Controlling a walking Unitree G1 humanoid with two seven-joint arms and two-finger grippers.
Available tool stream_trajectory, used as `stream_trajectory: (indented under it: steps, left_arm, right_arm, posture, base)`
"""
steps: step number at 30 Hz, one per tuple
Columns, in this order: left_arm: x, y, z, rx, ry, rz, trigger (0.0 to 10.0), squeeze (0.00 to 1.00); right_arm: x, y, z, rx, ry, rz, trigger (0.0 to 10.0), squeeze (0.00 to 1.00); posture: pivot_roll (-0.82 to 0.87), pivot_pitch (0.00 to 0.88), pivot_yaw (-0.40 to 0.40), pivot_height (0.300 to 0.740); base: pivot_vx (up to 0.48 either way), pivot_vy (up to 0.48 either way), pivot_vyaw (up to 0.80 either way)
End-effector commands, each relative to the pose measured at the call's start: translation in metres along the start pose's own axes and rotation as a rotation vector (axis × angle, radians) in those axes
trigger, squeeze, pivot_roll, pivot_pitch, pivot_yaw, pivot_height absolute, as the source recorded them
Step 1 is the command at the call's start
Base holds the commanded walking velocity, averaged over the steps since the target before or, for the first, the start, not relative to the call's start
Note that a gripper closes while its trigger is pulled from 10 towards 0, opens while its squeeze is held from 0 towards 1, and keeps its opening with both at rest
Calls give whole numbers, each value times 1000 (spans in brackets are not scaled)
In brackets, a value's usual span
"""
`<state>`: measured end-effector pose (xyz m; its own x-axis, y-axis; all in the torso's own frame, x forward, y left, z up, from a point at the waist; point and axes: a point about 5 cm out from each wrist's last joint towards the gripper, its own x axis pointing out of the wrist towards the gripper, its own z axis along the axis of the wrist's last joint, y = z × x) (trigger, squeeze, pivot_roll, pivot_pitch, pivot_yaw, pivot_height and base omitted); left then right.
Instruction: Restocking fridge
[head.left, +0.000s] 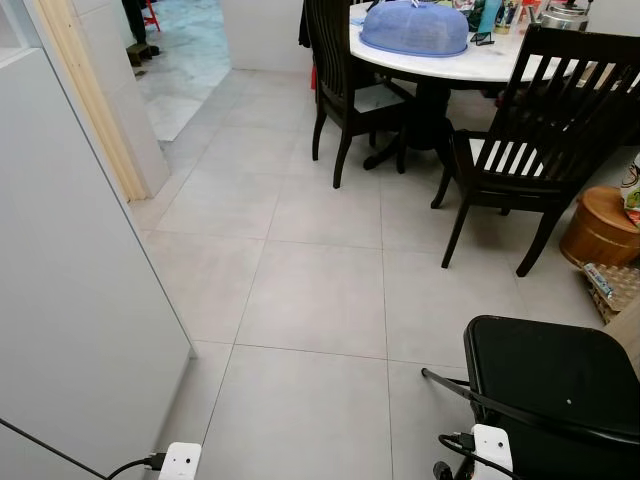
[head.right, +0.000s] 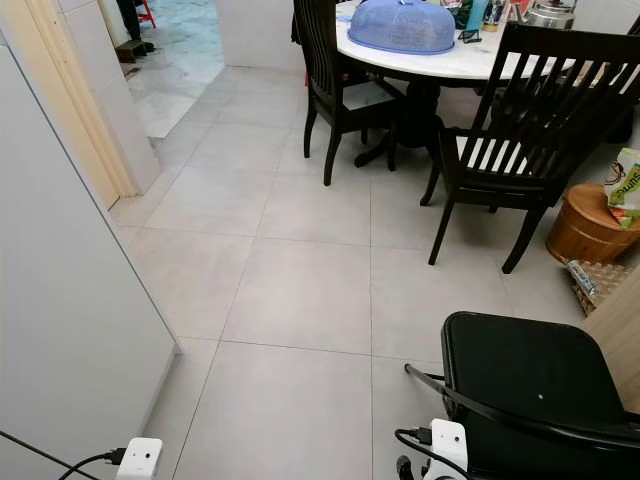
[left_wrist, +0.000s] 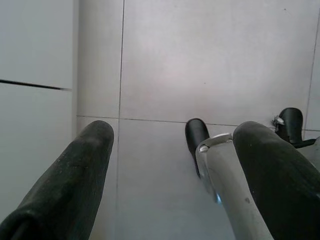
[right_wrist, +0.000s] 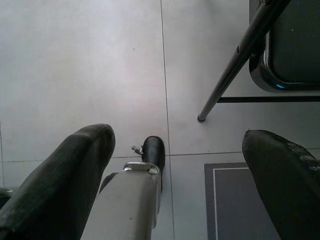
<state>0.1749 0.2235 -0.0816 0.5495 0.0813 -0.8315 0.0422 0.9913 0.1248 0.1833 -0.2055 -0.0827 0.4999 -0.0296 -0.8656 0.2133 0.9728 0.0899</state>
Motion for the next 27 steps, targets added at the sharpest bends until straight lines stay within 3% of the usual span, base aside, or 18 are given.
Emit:
stream_trajectory:
  steps: [1,5,10,16,21,27]
  left_arm:
    - [0,2,1,28,-2,8,10000,0]
    - [3,-4,17,37,-44,-7,10000,0]
    - [3,-4,16,25,-38,-5,10000,0]
    - [3,-4,16,20,-33,-5,10000,0]
    - [3,-4,16,5,-34,-2,10000,0]
    - [3,-1,16,-51,-32,18,10000,0]
  right_arm:
    - [0,1,1,24,-5,3,10000,0]
    - [0,1,1,25,-7,-3,10000,0]
    - [0,2,1,51,-11,-10,10000,0]
    - [0,2,2,8,-15,-3,10000,0]
    - [0,1,2,0,-13,-4,10000,0]
    - [0,1,6,-145,-5,23,10000,0]
  posture:
    - [18,0,-13,740]
    - [17,0,-10,740]
    - [17,0,-11,740]
    - [19,0,-13,740]
    - [18,0,-16,740]
    - [15,0,-20,740]
  base:
    - [0,0,0]
    - [0,0,0]
    - [0,0,0]
    - [0,0,0]
    - [0,0,800]
    - [0,0,800]
